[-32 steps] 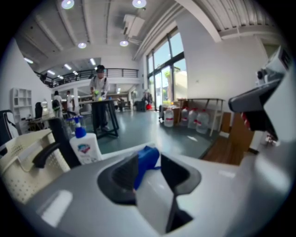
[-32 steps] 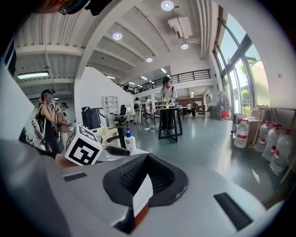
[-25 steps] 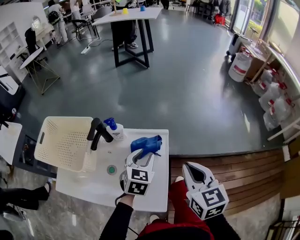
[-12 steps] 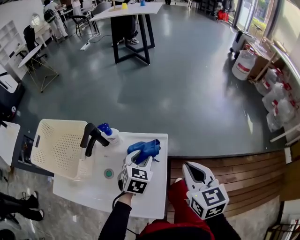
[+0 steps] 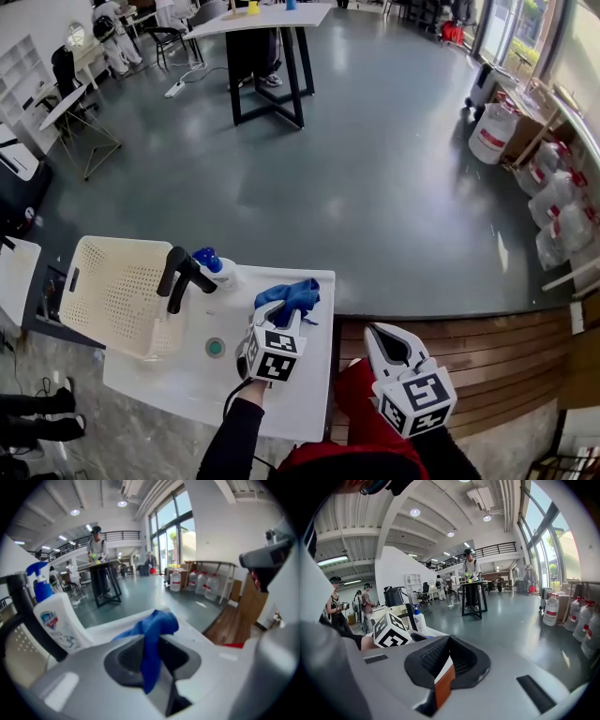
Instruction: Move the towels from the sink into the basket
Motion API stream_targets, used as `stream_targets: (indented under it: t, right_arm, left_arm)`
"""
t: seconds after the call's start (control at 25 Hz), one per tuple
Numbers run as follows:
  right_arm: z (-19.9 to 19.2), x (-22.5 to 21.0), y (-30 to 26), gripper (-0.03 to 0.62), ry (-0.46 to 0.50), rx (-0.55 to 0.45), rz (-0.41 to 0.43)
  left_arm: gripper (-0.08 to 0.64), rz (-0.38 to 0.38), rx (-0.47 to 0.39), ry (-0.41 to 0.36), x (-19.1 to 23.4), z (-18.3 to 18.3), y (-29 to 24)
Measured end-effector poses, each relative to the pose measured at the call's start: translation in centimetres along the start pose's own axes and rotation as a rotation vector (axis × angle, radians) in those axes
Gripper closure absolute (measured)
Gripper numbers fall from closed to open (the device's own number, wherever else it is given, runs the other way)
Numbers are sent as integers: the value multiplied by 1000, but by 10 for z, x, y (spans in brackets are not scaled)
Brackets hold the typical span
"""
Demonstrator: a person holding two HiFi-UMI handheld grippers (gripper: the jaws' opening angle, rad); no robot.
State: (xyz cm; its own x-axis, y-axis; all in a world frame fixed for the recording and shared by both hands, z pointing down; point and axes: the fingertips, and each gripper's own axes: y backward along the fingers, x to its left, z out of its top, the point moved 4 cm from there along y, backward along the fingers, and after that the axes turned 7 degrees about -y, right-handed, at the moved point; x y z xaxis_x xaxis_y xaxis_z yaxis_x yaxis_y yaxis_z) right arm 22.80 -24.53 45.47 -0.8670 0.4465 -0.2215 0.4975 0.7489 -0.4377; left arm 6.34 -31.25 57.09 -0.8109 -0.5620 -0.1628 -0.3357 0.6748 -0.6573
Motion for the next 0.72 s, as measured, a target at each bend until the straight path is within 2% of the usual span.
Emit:
stream_targets:
  t: [0.36,0.72]
  right_arm:
    - [-12,13,-11,584,15,34,32]
    - [-18,32,2,584,32,36,40]
  left_arm:
    - [491,16,1,9,-2,4,8]
    - [497,70,-89,29,-4,19,49]
